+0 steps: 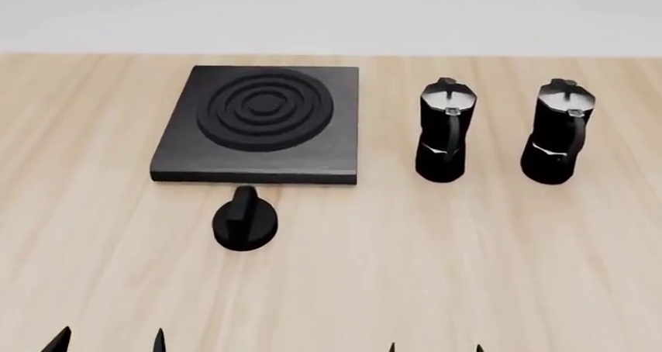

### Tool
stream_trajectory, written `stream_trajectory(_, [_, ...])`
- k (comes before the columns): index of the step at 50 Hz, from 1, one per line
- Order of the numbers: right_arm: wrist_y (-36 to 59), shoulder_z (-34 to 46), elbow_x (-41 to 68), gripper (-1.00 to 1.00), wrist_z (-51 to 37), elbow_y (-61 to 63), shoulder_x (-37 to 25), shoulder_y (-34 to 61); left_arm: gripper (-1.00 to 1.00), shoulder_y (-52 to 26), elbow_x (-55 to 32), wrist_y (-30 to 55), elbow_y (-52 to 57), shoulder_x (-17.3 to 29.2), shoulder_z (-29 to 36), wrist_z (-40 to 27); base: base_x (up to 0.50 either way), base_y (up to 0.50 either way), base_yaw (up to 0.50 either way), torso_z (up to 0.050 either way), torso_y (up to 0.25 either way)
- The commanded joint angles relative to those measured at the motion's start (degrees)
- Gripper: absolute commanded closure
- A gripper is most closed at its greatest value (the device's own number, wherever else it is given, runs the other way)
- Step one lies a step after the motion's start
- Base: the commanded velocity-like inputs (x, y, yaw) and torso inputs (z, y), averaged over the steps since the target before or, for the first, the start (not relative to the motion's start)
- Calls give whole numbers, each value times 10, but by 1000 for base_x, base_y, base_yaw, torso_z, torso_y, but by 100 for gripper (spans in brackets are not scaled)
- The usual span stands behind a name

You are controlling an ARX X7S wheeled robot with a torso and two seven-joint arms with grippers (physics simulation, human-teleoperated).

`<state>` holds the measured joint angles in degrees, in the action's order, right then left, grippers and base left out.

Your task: Put the right moka pot on the stove.

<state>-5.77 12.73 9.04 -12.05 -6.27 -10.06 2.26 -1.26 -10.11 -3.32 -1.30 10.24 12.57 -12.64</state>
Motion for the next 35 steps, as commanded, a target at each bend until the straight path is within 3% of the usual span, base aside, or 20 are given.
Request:
stream_trajectory(1, [-1,3,2,-100,-4,-1,-3,2,-100,-1,-3,-1,0,3,4,-3,129,4,0,0,0])
stream_trajectory(35, [2,14,12,-100,-9,1,-11,4,-100,-2,-8,-4,0,11,15,-10,129,0,0,0,0])
